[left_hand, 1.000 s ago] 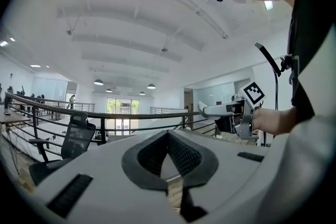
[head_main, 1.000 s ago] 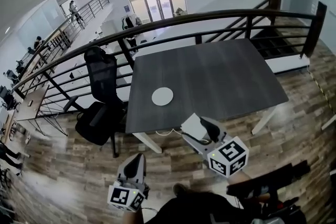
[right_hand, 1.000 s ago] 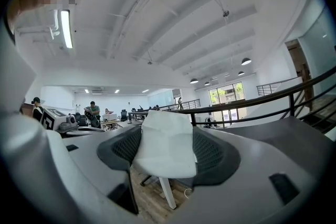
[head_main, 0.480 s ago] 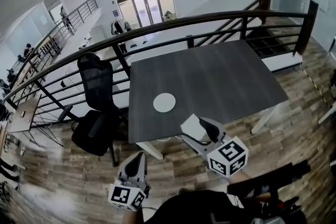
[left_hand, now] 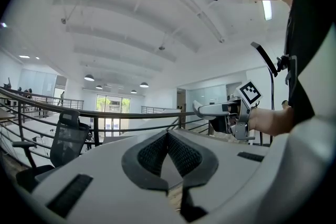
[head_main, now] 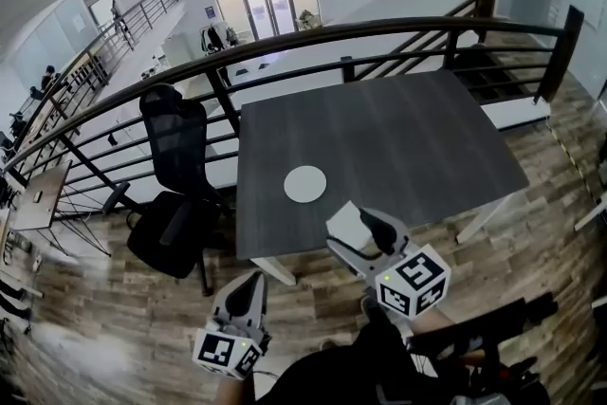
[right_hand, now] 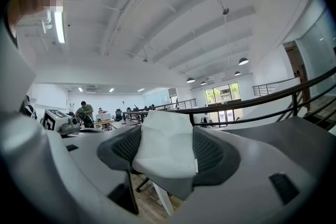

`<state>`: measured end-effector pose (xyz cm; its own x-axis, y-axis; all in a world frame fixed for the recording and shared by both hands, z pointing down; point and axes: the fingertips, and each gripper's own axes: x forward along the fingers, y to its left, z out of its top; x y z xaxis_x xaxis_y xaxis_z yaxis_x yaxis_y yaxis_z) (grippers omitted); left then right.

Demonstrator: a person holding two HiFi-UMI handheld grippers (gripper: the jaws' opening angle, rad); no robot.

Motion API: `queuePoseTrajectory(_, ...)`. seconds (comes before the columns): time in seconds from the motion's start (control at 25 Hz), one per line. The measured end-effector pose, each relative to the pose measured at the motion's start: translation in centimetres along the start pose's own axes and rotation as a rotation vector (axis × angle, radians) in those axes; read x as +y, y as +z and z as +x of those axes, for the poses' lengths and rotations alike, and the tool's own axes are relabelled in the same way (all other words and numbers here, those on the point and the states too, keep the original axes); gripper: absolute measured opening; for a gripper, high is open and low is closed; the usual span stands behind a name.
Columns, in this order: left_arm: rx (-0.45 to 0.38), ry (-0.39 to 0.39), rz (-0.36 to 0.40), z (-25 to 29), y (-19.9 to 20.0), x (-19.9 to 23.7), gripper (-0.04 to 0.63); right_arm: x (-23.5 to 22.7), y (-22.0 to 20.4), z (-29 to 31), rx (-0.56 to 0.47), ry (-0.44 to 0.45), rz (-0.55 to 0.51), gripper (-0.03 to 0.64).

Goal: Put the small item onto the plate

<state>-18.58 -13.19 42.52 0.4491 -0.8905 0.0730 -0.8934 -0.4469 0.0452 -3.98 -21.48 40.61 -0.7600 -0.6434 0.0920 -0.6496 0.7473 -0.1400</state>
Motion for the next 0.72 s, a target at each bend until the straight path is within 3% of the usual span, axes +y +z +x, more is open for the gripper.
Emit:
queuePoseTrajectory(0.48, -0.001, 0.148, -0.004, 6.7, 1.2, 2.9, 0.005, -6.5, 2.4, 6.5, -0.012, 0.135, -0.027, 0.313)
queuePoseTrajectory(0.72, -0.019, 0.197, -0.012, 10.4, 2.0, 4.8, 0.005, -10.8, 3.5, 10.6, -0.004, 0.155, -0.026, 0.313)
